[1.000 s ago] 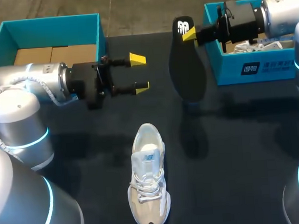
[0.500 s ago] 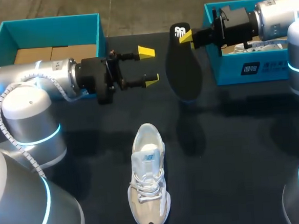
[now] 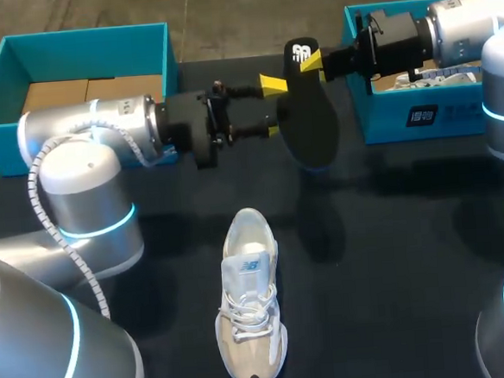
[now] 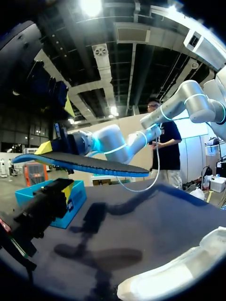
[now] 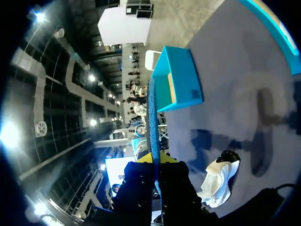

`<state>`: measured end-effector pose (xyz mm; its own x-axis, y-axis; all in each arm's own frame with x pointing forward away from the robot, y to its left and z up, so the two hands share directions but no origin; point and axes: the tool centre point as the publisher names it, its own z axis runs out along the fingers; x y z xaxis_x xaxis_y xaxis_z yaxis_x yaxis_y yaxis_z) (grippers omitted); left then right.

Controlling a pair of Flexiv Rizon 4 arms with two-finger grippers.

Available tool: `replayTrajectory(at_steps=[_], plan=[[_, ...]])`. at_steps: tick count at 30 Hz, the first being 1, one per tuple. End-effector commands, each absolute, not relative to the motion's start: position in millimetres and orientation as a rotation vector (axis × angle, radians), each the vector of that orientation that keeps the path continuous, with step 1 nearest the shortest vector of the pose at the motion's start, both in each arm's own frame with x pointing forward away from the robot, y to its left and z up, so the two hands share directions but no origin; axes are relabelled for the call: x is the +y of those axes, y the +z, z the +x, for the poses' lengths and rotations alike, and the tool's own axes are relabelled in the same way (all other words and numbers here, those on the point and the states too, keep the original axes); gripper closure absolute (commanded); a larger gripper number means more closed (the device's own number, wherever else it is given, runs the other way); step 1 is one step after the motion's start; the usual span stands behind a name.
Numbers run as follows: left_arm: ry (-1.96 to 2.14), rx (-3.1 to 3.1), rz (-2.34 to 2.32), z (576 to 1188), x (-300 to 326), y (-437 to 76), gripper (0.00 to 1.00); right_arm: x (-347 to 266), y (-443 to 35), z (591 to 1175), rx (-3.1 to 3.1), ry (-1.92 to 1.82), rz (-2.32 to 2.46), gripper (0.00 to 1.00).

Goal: Take the shoe out of the shoebox, open the shoe tongue, remove and reinsert the insole, then place the shoe into the shoebox

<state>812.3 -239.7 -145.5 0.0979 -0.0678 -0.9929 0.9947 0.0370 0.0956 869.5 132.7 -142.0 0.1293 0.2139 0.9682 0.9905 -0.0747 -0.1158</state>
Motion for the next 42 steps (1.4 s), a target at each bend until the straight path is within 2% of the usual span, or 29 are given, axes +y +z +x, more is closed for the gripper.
replayTrajectory(at_steps=[1,6,14,15,20,22,32,33,34,35,42], plan=[[-1.142,1.105,1.186,818.4,-252.9,-148.2,0.43,133.7,-142.0,869.3,-1.245,-1.047,-1.475,1.0],[-1.142,1.107,1.202,819.3,-257.7,-149.7,0.55,133.7,-142.0,869.3,-1.245,-1.047,-1.475,1.0],[-1.142,1.12,1.224,821.2,-263.5,-153.8,0.61,133.7,-142.0,869.3,-1.245,-1.047,-1.475,1.0],[-1.142,1.12,1.225,821.4,-264.0,-154.1,0.64,133.7,-142.0,869.3,-1.245,-1.047,-1.475,1.0],[-1.139,1.127,1.235,823.5,-266.8,-155.3,0.94,133.7,-142.0,869.3,-1.245,-1.047,-1.475,1.0],[-1.142,1.127,1.239,823.4,-267.6,-156.1,1.0,133.7,-142.0,869.3,-1.245,-1.047,-1.475,1.0],[-1.144,1.128,1.254,823.9,-271.1,-159.7,1.0,133.7,-142.0,869.3,-1.245,-1.047,-1.475,1.0],[-1.142,1.126,1.254,823.8,-271.0,-159.8,1.0,133.5,-141.8,869.2,-1.245,-1.048,-1.474,0.82],[-1.14,1.125,1.256,823.4,-270.9,-159.8,1.0,133.2,-141.0,868.5,-1.246,-1.052,-1.471,0.54],[-1.137,1.123,1.259,822.6,-270.4,-159.6,1.0,132.7,-140.4,867.9,-1.246,-1.054,-1.471,0.0],[-1.115,1.118,1.261,818.9,-261.8,-159.0,1.0,122.1,-137.4,860.4,-1.24,-1.076,-1.483,0.0]])
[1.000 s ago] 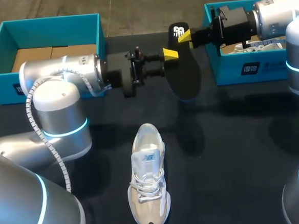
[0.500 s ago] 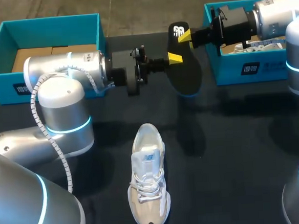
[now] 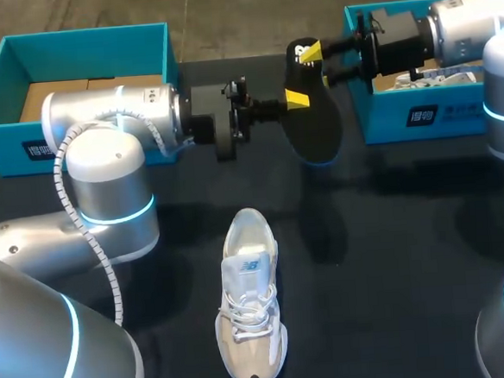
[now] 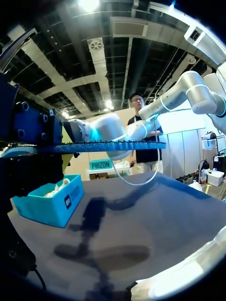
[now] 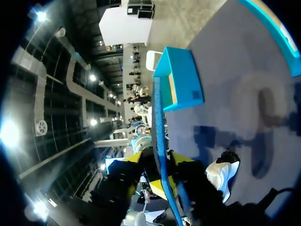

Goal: Take the shoe out of the shoebox, open the shoe tongue, remove and reinsert the insole, then place the shoe into the shoebox

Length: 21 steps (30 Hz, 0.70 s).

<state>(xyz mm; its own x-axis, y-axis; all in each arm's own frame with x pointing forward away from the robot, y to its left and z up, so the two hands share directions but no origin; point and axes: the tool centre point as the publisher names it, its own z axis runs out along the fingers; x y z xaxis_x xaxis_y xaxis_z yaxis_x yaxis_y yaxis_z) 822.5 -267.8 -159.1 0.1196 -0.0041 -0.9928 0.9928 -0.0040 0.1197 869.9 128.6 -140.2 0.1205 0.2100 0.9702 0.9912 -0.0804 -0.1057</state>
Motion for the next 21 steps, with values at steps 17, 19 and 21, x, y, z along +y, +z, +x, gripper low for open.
replayTrajectory(at_steps=[17,19,21], plan=[[-1.113,1.203,1.256,817.4,-226.2,-164.7,1.0,114.2,-140.3,832.6,-1.266,-1.072,-1.448,0.0],[-1.114,1.215,1.258,815.9,-222.3,-165.6,1.0,113.8,-140.8,829.4,-1.269,-1.072,-1.445,0.0],[-1.148,1.24,1.25,815.3,-216.9,-166.0,1.0,113.0,-140.6,826.3,-1.27,-1.07,-1.446,0.0]])
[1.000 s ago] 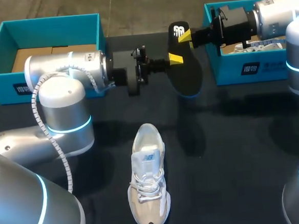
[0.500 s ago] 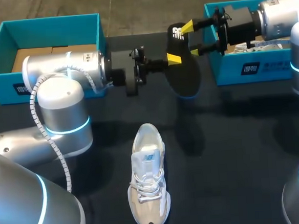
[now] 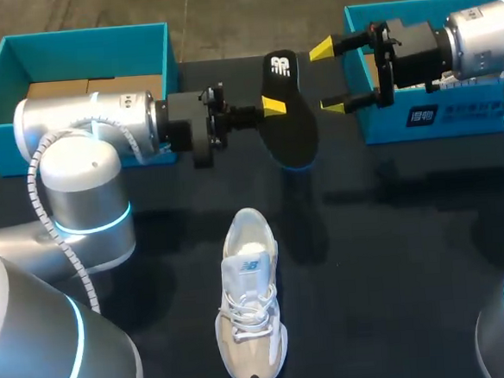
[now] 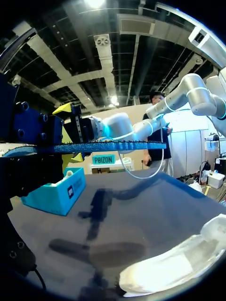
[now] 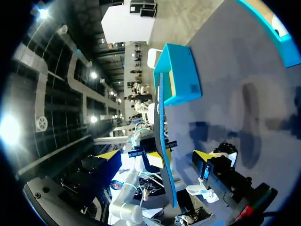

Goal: Take the shoe out of the shoebox, open the shoe tongue, remove and reinsert the insole, then place the shoe into the shoebox

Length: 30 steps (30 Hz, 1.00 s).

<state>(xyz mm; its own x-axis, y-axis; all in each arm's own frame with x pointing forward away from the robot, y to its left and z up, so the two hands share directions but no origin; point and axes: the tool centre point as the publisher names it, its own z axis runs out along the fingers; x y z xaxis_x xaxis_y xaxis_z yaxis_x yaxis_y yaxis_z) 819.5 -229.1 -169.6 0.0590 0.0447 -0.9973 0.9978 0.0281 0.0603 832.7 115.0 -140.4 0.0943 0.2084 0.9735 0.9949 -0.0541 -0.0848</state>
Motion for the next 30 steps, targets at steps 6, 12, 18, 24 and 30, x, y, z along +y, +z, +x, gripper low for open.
replayTrajectory(at_steps=[6,12,18,24,30], plan=[[-1.25,1.349,1.206,812.0,-199.6,-168.3,1.0,114.7,-139.7,818.1,-1.282,-1.063,-1.44,0.0],[-1.43,1.478,1.171,807.6,-183.9,-167.2,1.0,116.1,-140.7,812.8,-1.287,-1.053,-1.434,0.0],[-1.592,1.586,1.11,800.0,-168.6,-160.9,1.0,116.1,-140.7,812.8,-1.287,-1.053,-1.434,0.0],[-1.696,1.695,0.983,800.1,-156.3,-159.8,1.0,116.1,-140.7,812.8,-1.287,-1.053,-1.434,0.0],[-1.696,1.695,0.983,800.1,-156.3,-159.8,1.0,116.1,-140.7,812.8,-1.287,-1.053,-1.434,0.0]])
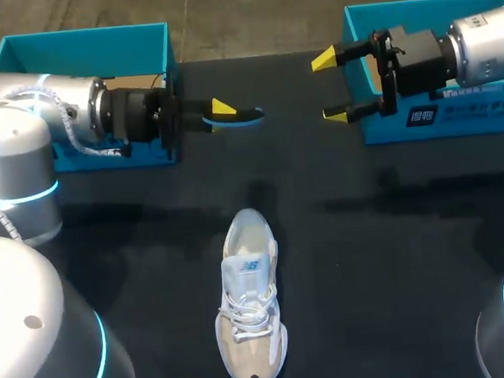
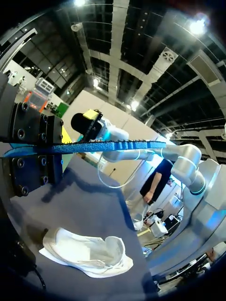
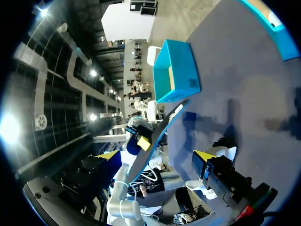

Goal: Take the shoe out of the shoebox, open the shoe tongue, remove and reinsert the insole, then place the shoe into the shoebox

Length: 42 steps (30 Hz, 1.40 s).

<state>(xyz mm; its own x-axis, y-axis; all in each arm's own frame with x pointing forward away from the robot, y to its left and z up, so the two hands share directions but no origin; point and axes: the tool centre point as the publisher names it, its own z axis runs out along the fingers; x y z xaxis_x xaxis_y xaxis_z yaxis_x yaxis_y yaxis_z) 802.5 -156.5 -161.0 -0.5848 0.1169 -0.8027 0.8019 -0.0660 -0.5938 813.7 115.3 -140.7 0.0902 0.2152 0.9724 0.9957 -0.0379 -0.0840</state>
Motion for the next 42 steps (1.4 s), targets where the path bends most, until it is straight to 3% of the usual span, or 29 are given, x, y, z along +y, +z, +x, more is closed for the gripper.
replayTrajectory(at_steps=[1,11,24,42], plan=[[-1.696,1.695,0.983,800.1,-156.3,-159.8,1.0,116.1,-140.7,812.8,-1.287,-1.053,-1.434,0.0],[-1.797,1.734,0.918,800.0,-155.4,-159.1,1.0,116.1,-140.7,812.8,-1.287,-1.053,-1.434,0.0],[-2.376,1.893,0.262,786.4,-137.6,-134.5,1.0,116.1,-140.7,812.8,-1.287,-1.053,-1.434,0.0],[-2.551,2.343,-0.496,773.6,-139.1,-127.4,1.0,116.1,-140.7,812.8,-1.287,-1.053,-1.434,0.0]])
